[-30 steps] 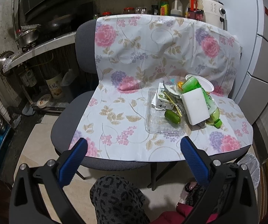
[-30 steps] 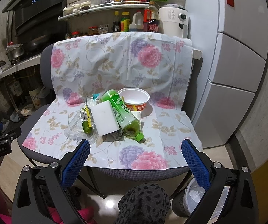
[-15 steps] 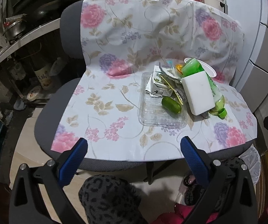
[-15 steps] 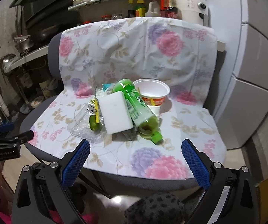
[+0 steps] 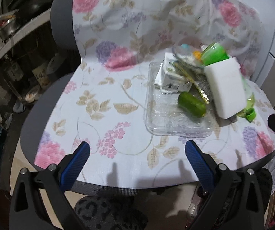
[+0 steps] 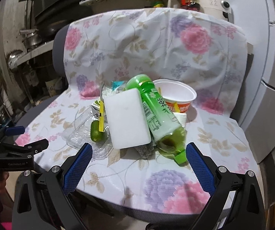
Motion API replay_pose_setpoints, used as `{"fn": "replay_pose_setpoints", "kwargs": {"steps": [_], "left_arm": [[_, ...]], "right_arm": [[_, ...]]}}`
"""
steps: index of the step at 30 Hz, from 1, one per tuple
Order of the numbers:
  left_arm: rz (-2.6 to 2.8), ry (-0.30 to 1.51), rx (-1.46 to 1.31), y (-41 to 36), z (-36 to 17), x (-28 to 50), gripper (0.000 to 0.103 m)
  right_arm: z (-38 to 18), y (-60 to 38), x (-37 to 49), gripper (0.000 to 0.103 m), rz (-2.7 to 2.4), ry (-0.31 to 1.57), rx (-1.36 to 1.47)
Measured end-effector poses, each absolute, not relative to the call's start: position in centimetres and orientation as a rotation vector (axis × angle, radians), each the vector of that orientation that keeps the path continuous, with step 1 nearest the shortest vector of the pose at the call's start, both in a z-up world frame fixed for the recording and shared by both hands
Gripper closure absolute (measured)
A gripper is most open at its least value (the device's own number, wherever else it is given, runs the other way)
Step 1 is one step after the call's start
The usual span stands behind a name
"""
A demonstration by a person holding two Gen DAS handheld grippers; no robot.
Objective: Collect trash
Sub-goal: 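Reach the right tool to the white sponge and grasp it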
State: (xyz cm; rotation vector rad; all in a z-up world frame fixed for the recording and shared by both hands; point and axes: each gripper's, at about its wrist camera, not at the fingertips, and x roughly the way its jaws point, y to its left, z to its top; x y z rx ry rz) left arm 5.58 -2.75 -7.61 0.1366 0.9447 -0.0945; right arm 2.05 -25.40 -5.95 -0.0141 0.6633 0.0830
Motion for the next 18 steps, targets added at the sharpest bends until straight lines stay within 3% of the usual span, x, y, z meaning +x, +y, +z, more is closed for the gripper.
{"fn": "replay_pose_setpoints", "kwargs": {"steps": [18], "left_arm": [[-0.096,0.968,0.082,-1.7,-9.0,7.1,0.006]], "right_arm": [[-9.6,-22.1,9.7,0.009,0.036,0.714,-0.157]]}}
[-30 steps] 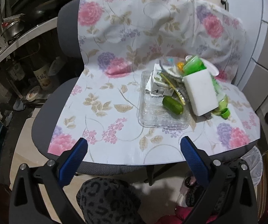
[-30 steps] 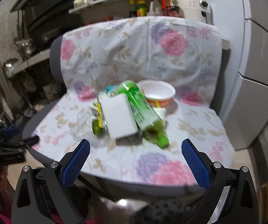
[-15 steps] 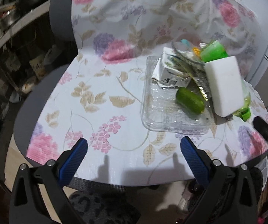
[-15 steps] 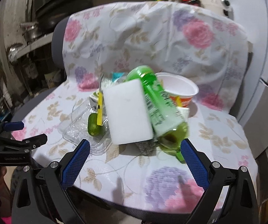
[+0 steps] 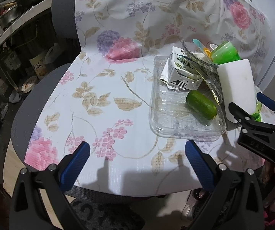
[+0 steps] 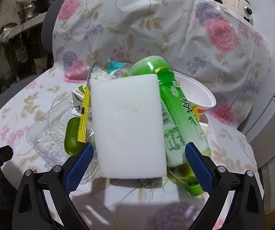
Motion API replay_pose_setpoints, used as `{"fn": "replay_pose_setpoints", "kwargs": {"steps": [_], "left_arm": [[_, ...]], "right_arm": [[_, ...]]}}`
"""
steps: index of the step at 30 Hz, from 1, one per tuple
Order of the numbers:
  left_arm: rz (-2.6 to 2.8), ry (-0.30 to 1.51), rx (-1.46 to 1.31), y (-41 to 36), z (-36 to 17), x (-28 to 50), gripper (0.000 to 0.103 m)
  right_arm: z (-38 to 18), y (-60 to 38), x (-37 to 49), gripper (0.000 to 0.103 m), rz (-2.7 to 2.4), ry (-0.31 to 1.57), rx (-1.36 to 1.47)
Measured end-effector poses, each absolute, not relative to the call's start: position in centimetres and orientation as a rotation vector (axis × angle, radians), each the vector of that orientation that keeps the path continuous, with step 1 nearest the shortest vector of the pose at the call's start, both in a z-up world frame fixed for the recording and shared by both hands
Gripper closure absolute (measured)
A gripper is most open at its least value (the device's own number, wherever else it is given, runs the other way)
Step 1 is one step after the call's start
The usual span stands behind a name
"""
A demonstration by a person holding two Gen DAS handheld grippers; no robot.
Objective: Collect trash
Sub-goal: 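Reach the right tool to the white sponge and grasp it, then grasp the green tea bottle with the left tool while the right holds the sponge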
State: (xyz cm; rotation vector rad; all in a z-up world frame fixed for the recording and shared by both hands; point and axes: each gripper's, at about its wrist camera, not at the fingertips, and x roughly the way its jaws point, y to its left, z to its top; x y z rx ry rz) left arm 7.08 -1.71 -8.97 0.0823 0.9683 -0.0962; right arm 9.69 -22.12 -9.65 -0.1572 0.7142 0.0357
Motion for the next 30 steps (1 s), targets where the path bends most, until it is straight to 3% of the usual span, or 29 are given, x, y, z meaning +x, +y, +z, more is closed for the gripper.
{"fn": "replay_pose_setpoints", "kwargs": {"steps": [5,6,7,13,21,26,30], "left_arm": [[-0.115,0.958,0.079,-1.9,-8.5,6.4,0.006],[-0.12,0.959,0.076,-2.0,-8.4,6.3,0.006],[-0.123,0.96,0.076,-2.1,-8.3,6.1,0.006],[-0.123,0.953,0.086,-2.4,-7.5,5.0,0.006],[-0.194,0.921,0.097,-4.5,-6.2,4.1,0.006],[-0.283,0.945,0.088,-7.3,-6.5,4.1,0.019],[-0.328,0.951,0.07,-8.7,-7.1,5.2,0.038]], "right_arm": [[-9.8,-20.8,9.6,0.014,0.034,0.696,-0.242],[-9.8,-20.6,9.7,0.033,0.028,0.698,-0.268],[-9.9,-20.5,9.8,0.035,0.028,0.699,-0.278],[-8.0,-22.0,7.8,0.041,0.082,0.673,-0.188],[-3.2,-29.6,1.3,0.042,0.029,0.62,0.054],[-2.6,-32.9,-1.6,0.042,-0.03,0.602,0.109],[-3.2,-33.8,-2.5,0.041,-0.032,0.598,0.131]]}}
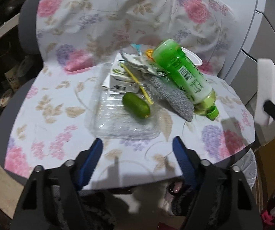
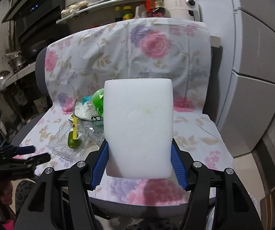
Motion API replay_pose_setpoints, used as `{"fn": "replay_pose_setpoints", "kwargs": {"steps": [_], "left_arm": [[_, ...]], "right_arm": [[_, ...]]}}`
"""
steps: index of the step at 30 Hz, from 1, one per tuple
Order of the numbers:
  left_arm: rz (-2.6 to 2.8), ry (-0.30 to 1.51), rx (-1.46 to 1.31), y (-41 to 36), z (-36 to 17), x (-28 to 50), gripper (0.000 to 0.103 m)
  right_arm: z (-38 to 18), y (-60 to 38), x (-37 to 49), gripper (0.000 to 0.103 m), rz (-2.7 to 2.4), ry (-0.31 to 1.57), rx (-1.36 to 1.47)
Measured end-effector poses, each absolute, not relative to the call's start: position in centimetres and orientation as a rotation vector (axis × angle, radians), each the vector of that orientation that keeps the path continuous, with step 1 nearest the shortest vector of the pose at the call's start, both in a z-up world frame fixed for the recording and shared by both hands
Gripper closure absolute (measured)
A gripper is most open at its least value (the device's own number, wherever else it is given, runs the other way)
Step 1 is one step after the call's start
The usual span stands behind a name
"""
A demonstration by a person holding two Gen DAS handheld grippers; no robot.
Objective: Collect trash
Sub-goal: 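Grasp the green tea bottle with the left tool while the right holds the sponge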
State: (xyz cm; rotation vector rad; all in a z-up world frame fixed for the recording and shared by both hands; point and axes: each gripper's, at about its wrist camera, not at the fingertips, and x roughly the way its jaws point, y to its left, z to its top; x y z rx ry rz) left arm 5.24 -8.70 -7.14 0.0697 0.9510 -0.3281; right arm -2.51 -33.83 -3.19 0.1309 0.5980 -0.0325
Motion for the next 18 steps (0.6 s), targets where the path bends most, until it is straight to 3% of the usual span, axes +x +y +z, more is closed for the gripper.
{"fn": "replay_pose_setpoints", "kwargs": {"steps": [3,18], "left_arm": [[-0.309,0.944,0.054,-9.2,-7.7,6.7,0.047],[-0.339,0.952,0.064,-13.3,-9.0,10.4,0.047]], "right_arm": [[-3.8,-34.4,-2.8,0.041,-0.025,0.603,0.145],[-5.9,-36.5,-1.6,0.04,-0.082,0.645,0.176]]}}
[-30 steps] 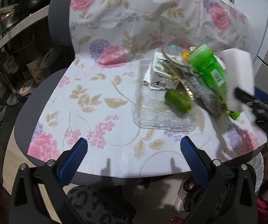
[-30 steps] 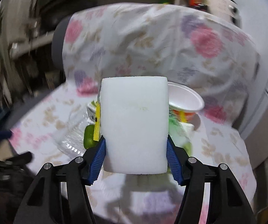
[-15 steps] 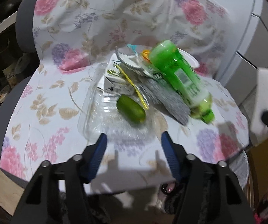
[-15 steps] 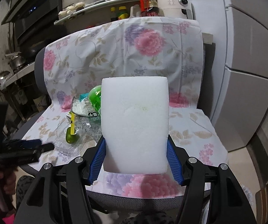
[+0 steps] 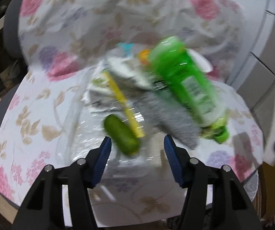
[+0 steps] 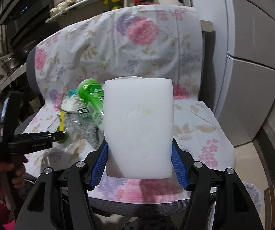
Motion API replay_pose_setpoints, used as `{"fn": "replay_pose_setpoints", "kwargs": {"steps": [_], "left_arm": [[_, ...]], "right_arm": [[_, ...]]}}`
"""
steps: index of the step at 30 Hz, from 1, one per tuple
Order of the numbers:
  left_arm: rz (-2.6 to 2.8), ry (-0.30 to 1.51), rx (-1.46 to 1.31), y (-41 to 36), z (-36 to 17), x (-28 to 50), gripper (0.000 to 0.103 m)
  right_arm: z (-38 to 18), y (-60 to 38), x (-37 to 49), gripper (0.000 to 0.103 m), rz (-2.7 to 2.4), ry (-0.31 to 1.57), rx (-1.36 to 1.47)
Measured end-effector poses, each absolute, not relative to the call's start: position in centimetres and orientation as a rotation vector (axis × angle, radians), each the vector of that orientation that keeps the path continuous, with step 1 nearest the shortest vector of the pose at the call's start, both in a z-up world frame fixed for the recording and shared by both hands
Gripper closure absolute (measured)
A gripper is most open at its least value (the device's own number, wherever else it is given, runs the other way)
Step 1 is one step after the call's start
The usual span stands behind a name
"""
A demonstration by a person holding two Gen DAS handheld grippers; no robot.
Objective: Collect trash
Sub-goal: 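Grasp the green tea bottle with the left tool while the right holds the sponge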
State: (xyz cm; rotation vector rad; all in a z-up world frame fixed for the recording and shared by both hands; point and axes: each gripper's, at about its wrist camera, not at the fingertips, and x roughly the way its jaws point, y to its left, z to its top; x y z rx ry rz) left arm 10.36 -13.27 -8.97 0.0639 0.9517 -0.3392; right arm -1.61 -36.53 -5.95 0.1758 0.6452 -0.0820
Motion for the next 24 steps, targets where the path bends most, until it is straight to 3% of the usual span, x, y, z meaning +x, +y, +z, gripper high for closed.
{"fn": "replay_pose_setpoints", "kwargs": {"steps": [6,13,24], "left_arm": [[-0.415,0.928,0.101,-17.1,-7.8,9.6,0.046],[-0.38,0.94,0.11,-16.2,-7.8,9.7,0.042],[-0.367,0.901,0.025,-13.0,-6.3,9.7,0.031]], "right_arm": [[-8.6,-38.7,1.8,0.041,-0.114,0.739,0.15],[-12.7,-38.5,8.7,0.041,-0.026,0.887,0.023],[-11.8,-32.8,6.0,0.041,0.34,0.897,0.06]]}}
